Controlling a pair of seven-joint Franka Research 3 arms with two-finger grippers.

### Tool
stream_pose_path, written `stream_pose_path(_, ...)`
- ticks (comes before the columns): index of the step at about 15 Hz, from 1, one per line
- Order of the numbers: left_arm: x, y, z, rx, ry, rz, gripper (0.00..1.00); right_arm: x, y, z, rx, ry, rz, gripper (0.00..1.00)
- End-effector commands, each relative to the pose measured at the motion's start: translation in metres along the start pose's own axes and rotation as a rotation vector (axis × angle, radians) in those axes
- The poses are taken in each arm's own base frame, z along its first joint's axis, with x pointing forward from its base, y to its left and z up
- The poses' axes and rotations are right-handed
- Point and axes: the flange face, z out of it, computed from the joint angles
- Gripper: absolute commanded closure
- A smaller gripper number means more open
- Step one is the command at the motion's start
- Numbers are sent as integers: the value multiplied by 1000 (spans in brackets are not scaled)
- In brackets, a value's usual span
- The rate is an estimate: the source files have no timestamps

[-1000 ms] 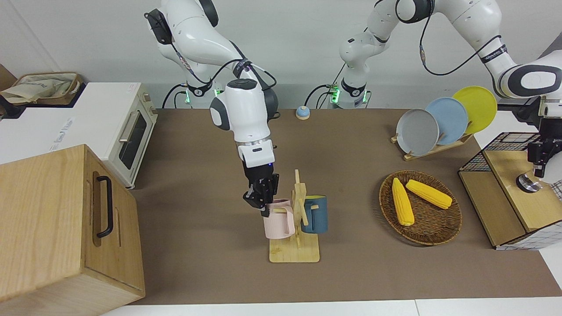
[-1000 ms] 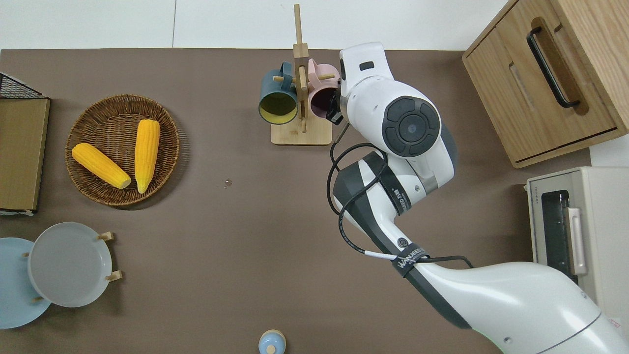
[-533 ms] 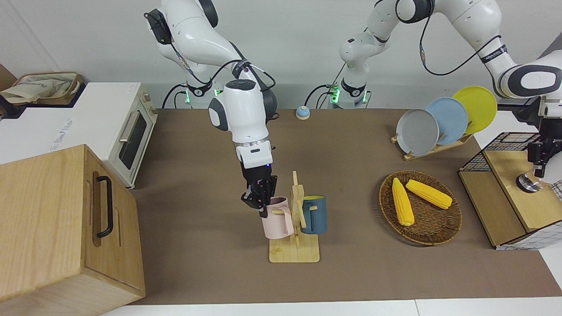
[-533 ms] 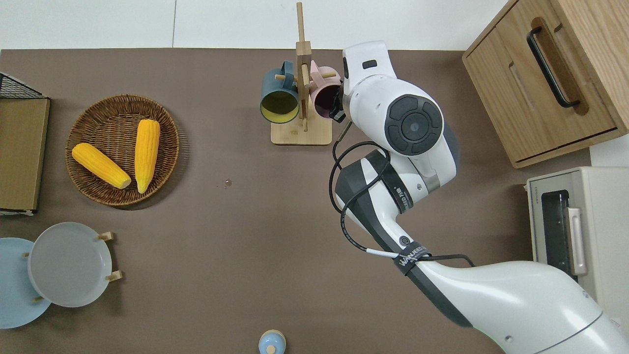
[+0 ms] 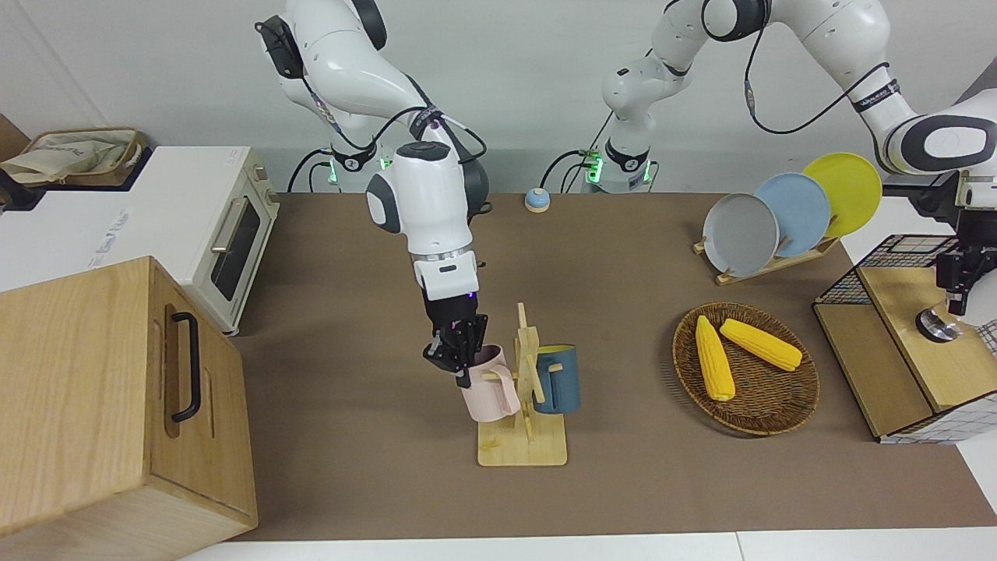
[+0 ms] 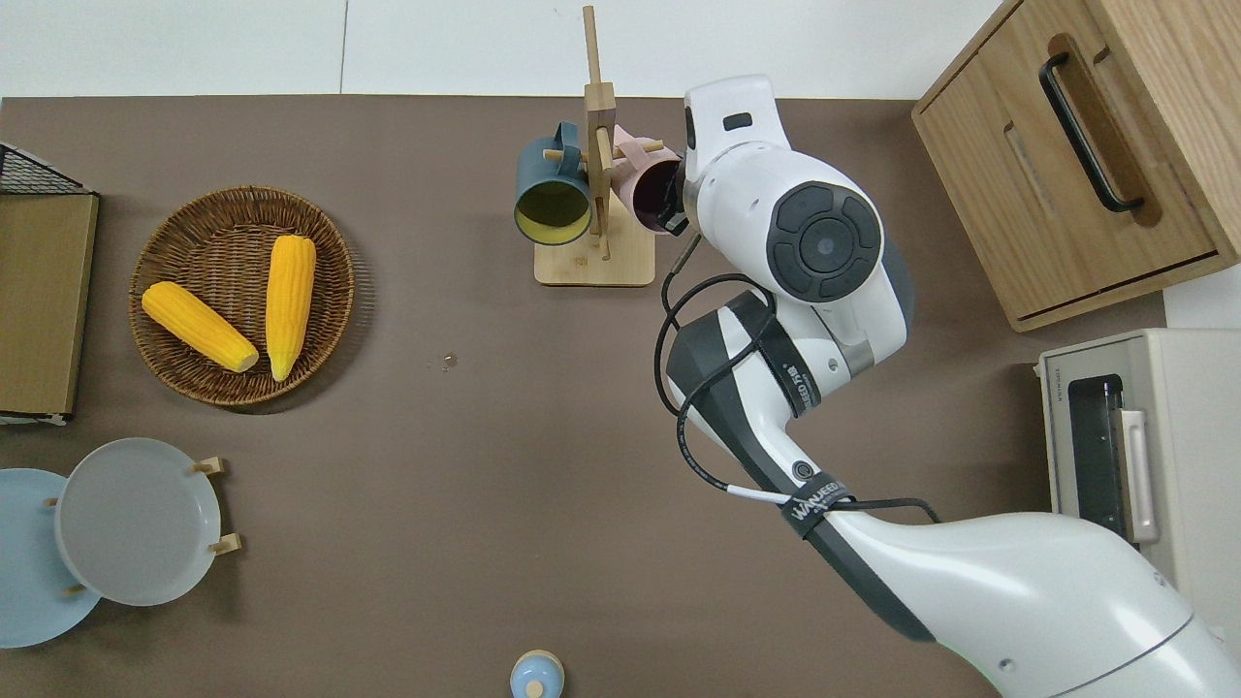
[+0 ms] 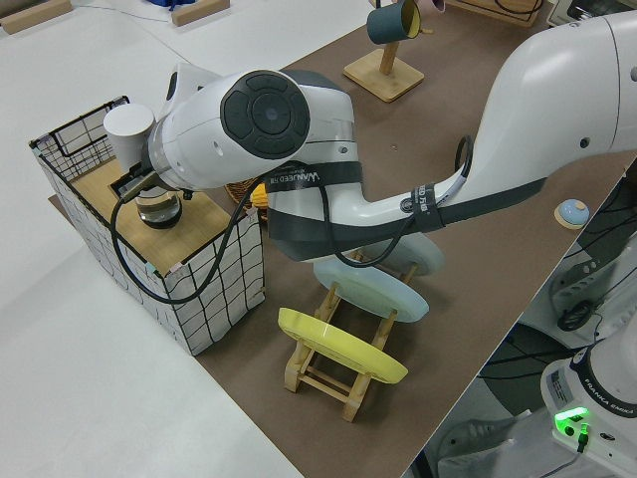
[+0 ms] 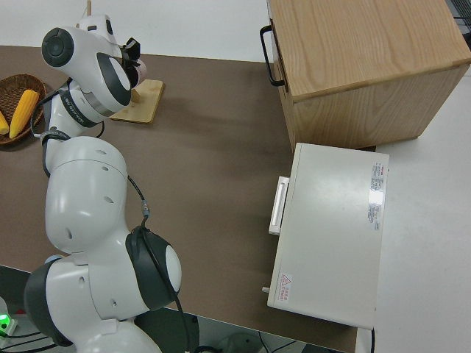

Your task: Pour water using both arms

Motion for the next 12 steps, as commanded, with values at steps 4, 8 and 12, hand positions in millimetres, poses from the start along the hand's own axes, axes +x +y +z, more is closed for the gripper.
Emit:
stream_pose_path(4,12,-4,-14,13,38,-6,1000,1,2,6,-9,1,1,994)
stream_pose_path(8,13,-4,-15,14,37,-23,1000,-1,5,5,-14,0,4,1000)
stream_pose_path(12,17,-2,-20,15,44,-20,1000,-6,13,3,-26,-7,11,1000)
